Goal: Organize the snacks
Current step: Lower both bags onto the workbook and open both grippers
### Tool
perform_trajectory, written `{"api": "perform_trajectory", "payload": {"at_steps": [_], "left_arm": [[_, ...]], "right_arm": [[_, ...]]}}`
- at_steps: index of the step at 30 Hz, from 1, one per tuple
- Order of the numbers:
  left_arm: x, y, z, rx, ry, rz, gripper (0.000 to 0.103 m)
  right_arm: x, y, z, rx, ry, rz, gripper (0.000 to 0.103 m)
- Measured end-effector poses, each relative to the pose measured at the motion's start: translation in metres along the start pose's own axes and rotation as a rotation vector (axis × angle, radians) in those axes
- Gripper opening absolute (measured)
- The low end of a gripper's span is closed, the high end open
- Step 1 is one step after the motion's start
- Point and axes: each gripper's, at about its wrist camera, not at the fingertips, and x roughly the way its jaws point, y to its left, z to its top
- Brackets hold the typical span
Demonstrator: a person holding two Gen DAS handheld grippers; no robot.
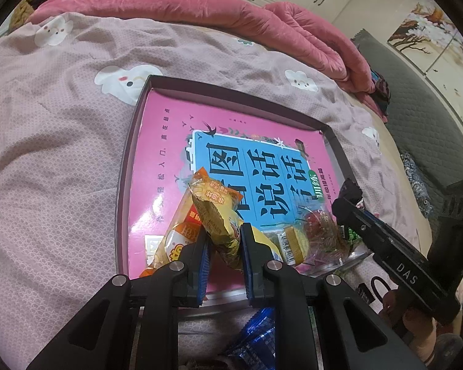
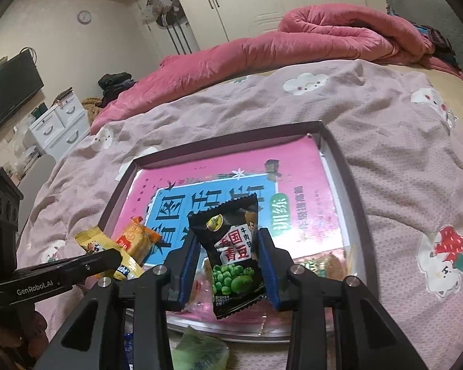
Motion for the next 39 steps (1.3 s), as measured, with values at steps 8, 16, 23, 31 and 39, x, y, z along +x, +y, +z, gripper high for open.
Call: {"api": "perform_trajectory", "payload": {"at_steps": [8, 16, 23, 31, 39], "left_arm": [[0.0, 0.0, -0.001, -0.001, 0.0, -0.002, 0.019], [0.0, 0.001, 0.0, -0.008, 0.001, -0.006, 0.019], [0.0, 0.001, 0.001, -0.009, 0.002, -0.003, 0.019], [-0.002, 0.001, 0.001, -0.012, -0.001, 0.007, 0.023], [-0.005, 0.006, 0.004, -0.032, -0.021, 0.029, 0.033]], "right_arm": [[0.001, 0.0, -0.002, -0.005, 0.003, -0.022, 0.039], [-0.002, -0.003, -0.004, 0.003, 0.001, -0.031, 0.04], [-0.011, -0.005, -0.004, 0.011, -0.009, -0.026, 0.042], [-0.02, 0.003, -0.006, -0.019, -0.014, -0.006, 0.042], [-0.024, 0.005, -0.007, -0.009, -0.009, 0.017, 0.042]]}}
